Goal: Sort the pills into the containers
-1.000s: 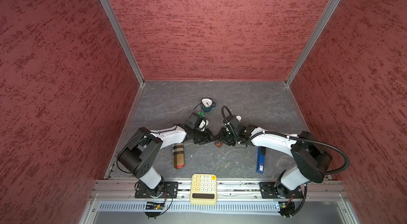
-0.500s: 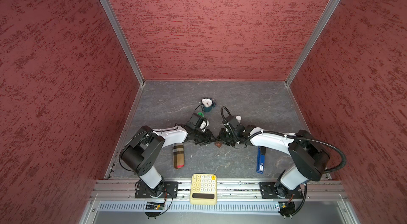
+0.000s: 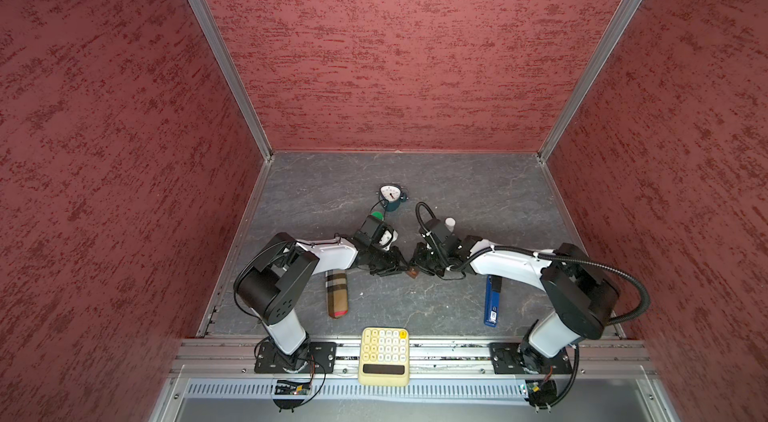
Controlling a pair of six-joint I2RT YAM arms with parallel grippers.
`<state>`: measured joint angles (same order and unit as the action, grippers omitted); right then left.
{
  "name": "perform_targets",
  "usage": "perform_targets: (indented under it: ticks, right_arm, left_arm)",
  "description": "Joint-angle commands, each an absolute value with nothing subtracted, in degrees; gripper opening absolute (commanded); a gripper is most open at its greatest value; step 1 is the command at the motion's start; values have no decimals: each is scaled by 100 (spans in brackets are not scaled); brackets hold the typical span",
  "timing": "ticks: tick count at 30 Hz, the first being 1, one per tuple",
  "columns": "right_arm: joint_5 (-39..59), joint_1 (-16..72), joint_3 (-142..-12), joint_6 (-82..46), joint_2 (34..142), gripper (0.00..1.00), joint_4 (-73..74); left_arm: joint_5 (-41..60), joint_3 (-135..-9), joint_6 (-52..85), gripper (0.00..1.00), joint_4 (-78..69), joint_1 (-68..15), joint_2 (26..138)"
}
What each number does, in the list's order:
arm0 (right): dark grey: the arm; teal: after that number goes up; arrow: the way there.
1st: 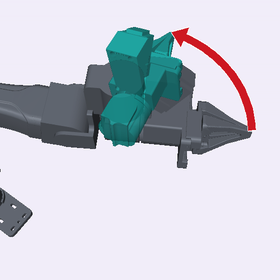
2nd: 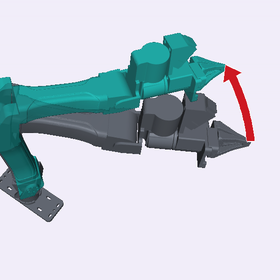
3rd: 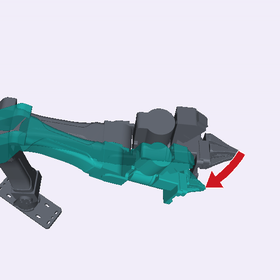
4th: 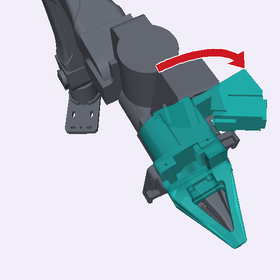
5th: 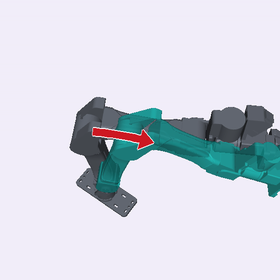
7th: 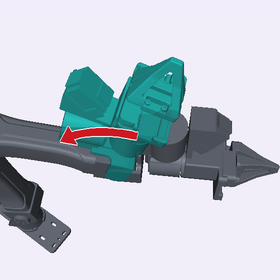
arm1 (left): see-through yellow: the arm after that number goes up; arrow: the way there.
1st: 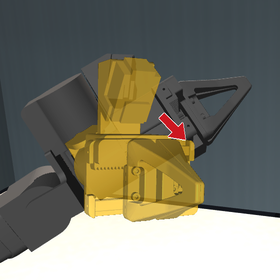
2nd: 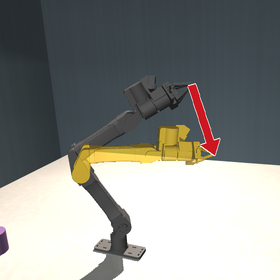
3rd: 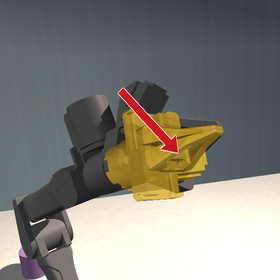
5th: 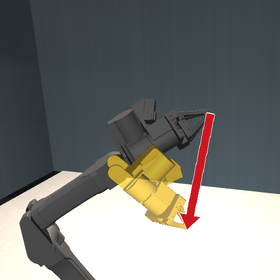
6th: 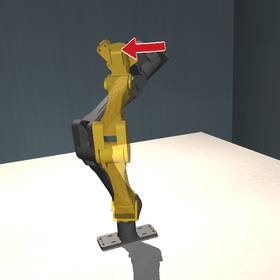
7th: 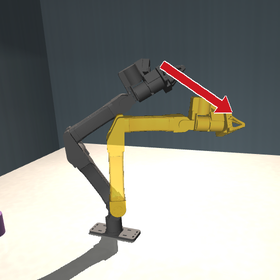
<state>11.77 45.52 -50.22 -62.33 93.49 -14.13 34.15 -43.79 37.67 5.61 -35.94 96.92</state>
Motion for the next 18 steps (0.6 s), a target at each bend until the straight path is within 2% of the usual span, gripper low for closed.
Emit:
perform_targets:
  ticks: [1, 18]
  right_arm:
    - [908, 4535, -5133, -6151, 9323, 23, -1833]
    - [997, 4534, -4988, -6109, 8929, 25, -2462]
  left_arm:
    - [3762, -4551, 3709, 34, 237, -3691, 9768]
    - [3738, -4668, 3700, 28, 264, -3687, 9920]
